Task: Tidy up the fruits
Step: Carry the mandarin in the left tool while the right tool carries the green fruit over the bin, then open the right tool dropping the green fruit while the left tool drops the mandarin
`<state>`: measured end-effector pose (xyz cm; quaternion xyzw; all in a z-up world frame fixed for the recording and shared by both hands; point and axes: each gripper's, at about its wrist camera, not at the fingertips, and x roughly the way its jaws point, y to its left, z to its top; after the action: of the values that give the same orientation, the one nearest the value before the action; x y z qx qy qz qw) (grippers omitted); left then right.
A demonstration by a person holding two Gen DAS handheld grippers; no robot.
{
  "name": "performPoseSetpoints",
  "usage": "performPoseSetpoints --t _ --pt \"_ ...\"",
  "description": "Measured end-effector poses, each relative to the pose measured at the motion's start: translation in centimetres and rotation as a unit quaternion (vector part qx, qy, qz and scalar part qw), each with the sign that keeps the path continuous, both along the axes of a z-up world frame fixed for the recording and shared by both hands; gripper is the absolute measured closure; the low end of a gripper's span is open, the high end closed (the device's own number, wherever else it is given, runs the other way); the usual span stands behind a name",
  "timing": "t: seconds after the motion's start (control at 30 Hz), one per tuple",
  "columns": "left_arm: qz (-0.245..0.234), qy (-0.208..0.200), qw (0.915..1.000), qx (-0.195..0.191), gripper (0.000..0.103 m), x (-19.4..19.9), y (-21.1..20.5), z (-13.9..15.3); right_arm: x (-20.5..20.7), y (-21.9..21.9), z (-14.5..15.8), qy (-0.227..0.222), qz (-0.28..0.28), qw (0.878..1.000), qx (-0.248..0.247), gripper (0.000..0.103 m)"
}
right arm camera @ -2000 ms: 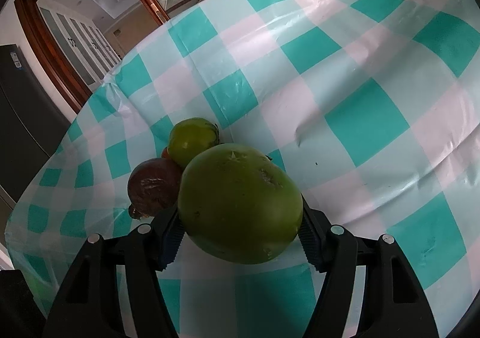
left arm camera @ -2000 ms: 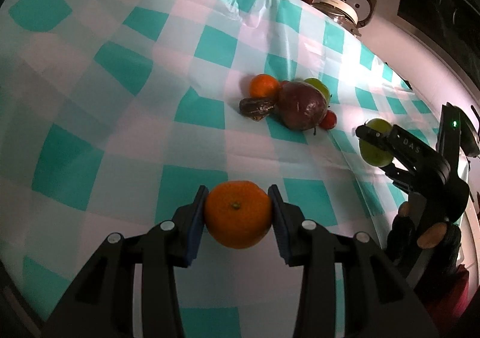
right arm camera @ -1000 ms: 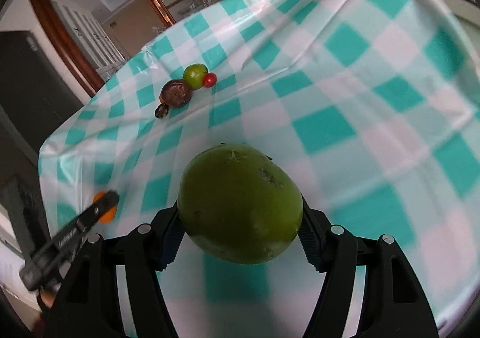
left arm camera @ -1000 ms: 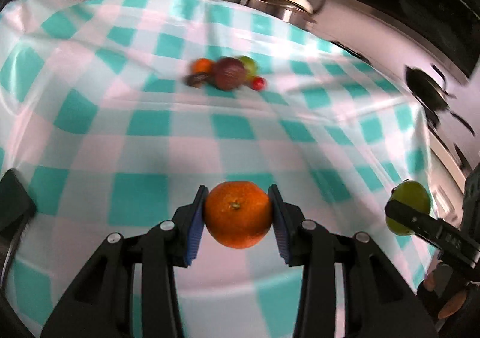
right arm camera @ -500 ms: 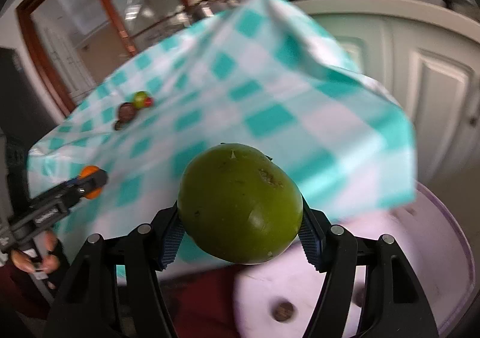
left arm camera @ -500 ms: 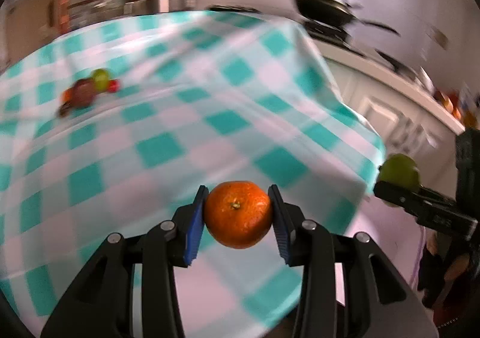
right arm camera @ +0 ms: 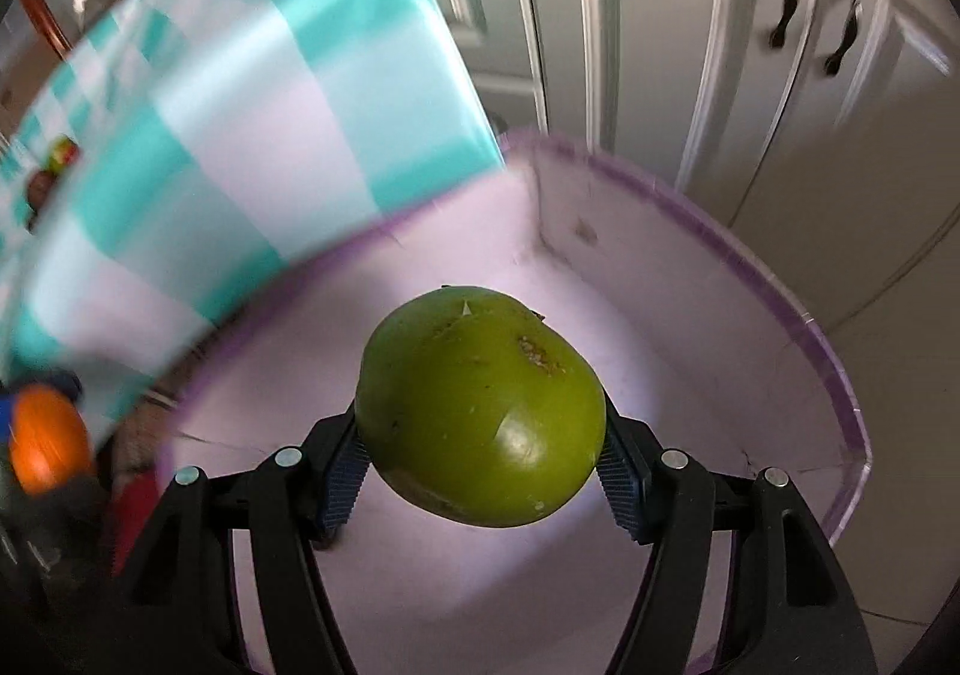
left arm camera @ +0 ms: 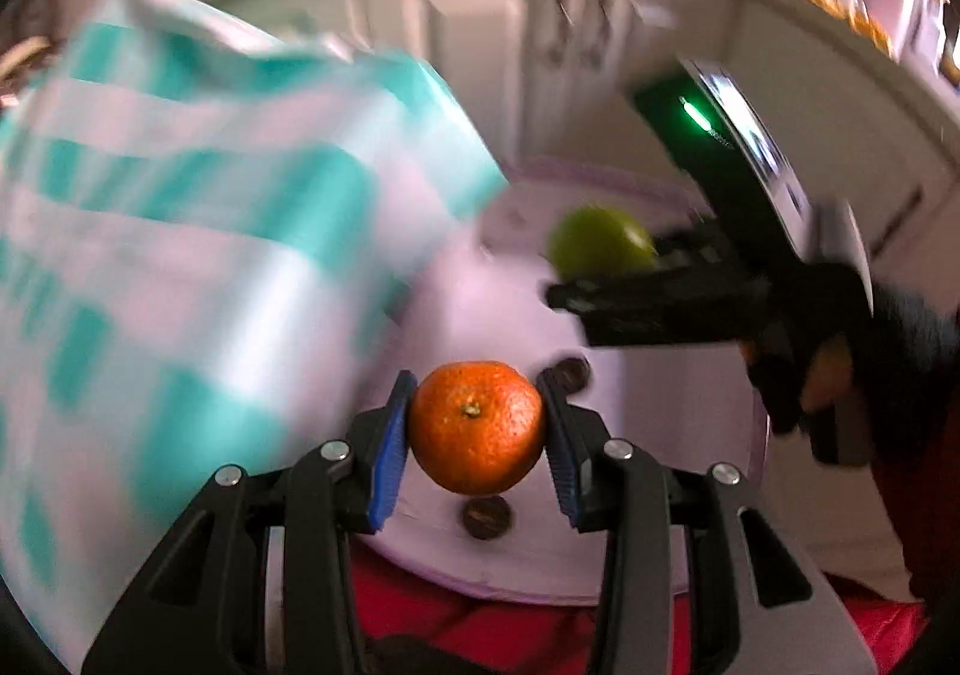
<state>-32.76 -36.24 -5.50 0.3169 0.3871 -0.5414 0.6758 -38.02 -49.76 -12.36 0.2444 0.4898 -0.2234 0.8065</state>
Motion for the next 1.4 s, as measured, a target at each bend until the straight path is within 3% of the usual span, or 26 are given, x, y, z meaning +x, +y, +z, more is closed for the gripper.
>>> performPoseSetpoints --t 0.1,0.23,0.33,0.6,0.67,0.7,0.83,0.93,1.07,1.17,1.23,1.3,1.4 --pt "-0.014 0.018 0.9978 0.061 0.062 -0.4 -2.1 -4.3 1.3 -0.6 -2.4 0.039 0.01 0.999 0.008 0.038" --pt "-0.007 0.058 0.9883 0.141 0.062 0.5 -4.3 -9.7 3.1 -1.1 -4.9 0.086 0.019 0.996 0.009 0.038" --pt "0.005 0.072 0.9828 0.17 0.062 1.4 -5.1 -12.0 3.9 -2.1 -6.5 0.1 0.017 0.994 0.025 0.038" --pt "0.006 0.082 0.9804 0.179 0.061 2.2 -4.8 -13.6 4.6 -2.3 -8.8 0.122 0.014 0.992 0.035 0.038" --pt "0.005 0.076 0.9812 0.177 0.057 2.0 -4.9 -13.6 4.4 -2.6 -9.1 0.126 0.005 0.991 0.043 0.037" --pt "0.004 0.074 0.9823 0.172 0.049 1.8 -5.0 -13.4 4.4 -3.1 -9.3 0.126 0.0 0.991 0.049 0.036" --pt "-0.003 0.058 0.9912 0.119 0.033 1.4 -4.0 -11.0 3.0 -4.4 -8.1 0.092 -0.027 0.994 0.061 0.029" --pt "-0.012 0.057 0.9954 0.076 0.029 1.0 -2.8 -8.3 1.5 -5.4 -5.5 0.062 -0.053 0.996 0.047 0.027" --pt "-0.028 0.061 0.9971 -0.037 0.019 -0.1 0.7 -1.7 -1.0 -5.5 0.5 -0.013 -0.071 0.997 0.006 0.026" --pt "-0.021 0.038 0.9902 -0.133 0.008 0.8 4.2 3.9 -1.6 -4.5 4.6 -0.069 -0.062 0.995 -0.021 0.023" --pt "0.011 0.011 0.983 -0.183 0.005 2.2 6.9 7.3 -1.1 -2.9 7.6 -0.107 -0.048 0.992 -0.038 0.021" --pt "0.054 -0.019 0.9747 -0.216 0.002 4.3 9.1 9.4 -0.4 -0.4 10.5 -0.145 -0.03 0.987 -0.055 0.015" --pt "0.138 -0.049 0.9595 -0.241 0.002 8.4 13.8 11.7 2.7 4.6 14.6 -0.191 0.016 0.979 -0.071 0.015"
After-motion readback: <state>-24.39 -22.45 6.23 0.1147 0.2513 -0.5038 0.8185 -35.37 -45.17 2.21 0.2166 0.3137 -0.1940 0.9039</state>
